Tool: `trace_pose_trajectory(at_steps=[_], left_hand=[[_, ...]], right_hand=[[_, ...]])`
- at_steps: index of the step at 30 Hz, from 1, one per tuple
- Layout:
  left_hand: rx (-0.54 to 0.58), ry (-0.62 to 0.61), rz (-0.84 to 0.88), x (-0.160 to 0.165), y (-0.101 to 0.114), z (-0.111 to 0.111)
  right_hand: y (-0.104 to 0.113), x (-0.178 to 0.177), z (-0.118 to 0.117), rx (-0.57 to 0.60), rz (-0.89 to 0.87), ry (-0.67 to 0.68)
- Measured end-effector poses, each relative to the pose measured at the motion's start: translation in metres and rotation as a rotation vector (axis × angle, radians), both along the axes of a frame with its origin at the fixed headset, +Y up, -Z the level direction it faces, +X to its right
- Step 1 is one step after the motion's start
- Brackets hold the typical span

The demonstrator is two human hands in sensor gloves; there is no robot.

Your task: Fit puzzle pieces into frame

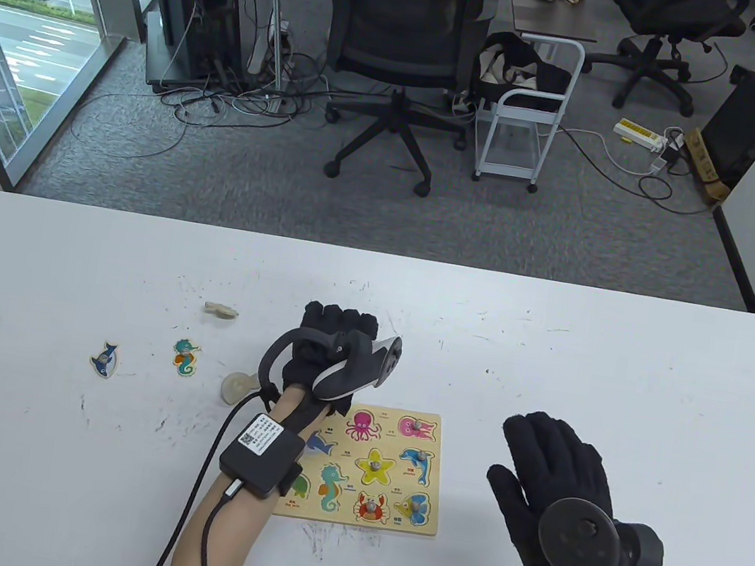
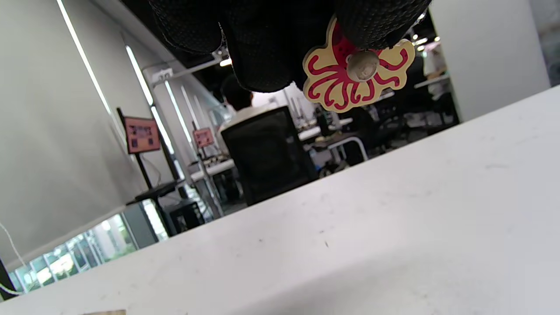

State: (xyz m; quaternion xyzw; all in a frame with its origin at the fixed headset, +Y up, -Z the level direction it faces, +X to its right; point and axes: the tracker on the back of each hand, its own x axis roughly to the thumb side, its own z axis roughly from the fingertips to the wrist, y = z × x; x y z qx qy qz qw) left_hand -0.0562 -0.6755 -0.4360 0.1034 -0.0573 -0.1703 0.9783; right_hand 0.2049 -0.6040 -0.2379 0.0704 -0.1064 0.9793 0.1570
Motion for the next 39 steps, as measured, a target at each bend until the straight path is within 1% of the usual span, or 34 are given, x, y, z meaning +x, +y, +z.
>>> trace_pose_trajectory(at_steps=[3,4,6,8,10,13,14,15,16,17,20,22,26,27,29,31,35,37,39], left_hand=[[0.037,-0.043,0.035,-0.002,0.020,0.023],[0.053,-0.062,0.058,-0.004,0.029,0.034],[0.075,-0.096,0.117,-0.007,0.041,0.052],[0.078,-0.133,0.222,-0.014,0.052,0.073],[0.072,-0.173,0.339,-0.022,0.060,0.092],[0.059,-0.216,0.486,-0.033,0.067,0.115],[0.057,-0.228,0.538,-0.036,0.068,0.122],[0.047,-0.250,0.626,-0.041,0.069,0.131],[0.034,-0.263,0.671,-0.043,0.068,0.135],[0.008,-0.291,0.756,-0.047,0.067,0.142],[-0.055,-0.351,0.930,-0.053,0.060,0.154],[-0.087,-0.379,1.000,-0.055,0.055,0.159],[-0.196,-0.454,1.103,-0.054,0.048,0.162],[-0.231,-0.474,1.101,-0.054,0.048,0.162],[-0.248,-0.499,1.125,-0.053,0.048,0.165],[-0.273,-0.517,1.089,-0.050,0.048,0.167],[-0.248,-0.521,1.009,-0.045,0.051,0.173],[-0.249,-0.523,1.009,-0.044,0.051,0.174],[-0.253,-0.520,1.011,-0.043,0.050,0.174]], right_hand=[[-0.002,0.001,-0.002,-0.005,-0.004,-0.009],[-0.003,0.001,-0.003,-0.010,-0.007,-0.010],[-0.003,0.001,-0.003,-0.010,-0.018,-0.007],[-0.003,-0.001,-0.003,-0.004,-0.034,0.012],[-0.002,-0.004,-0.002,-0.001,-0.037,0.023],[-0.001,-0.012,0.000,0.017,0.004,0.022],[-0.001,-0.014,0.001,0.022,0.008,0.033],[-0.001,-0.017,0.002,0.024,0.007,0.051],[-0.001,-0.019,0.002,0.023,-0.003,0.066],[-0.001,-0.023,0.003,0.023,-0.018,0.089],[-0.004,-0.031,0.003,0.032,0.004,0.112],[-0.007,-0.034,0.002,0.032,-0.001,0.133],[-0.012,-0.039,-0.002,-0.008,-0.126,0.225],[-0.013,-0.041,-0.003,-0.020,-0.166,0.254],[-0.014,-0.043,-0.003,-0.030,-0.197,0.284],[-0.015,-0.045,-0.004,-0.042,-0.218,0.324],[-0.018,-0.051,-0.006,-0.091,-0.280,0.397],[-0.019,-0.053,-0.006,-0.101,-0.274,0.402],[-0.021,-0.056,-0.007,-0.091,-0.243,0.375]])
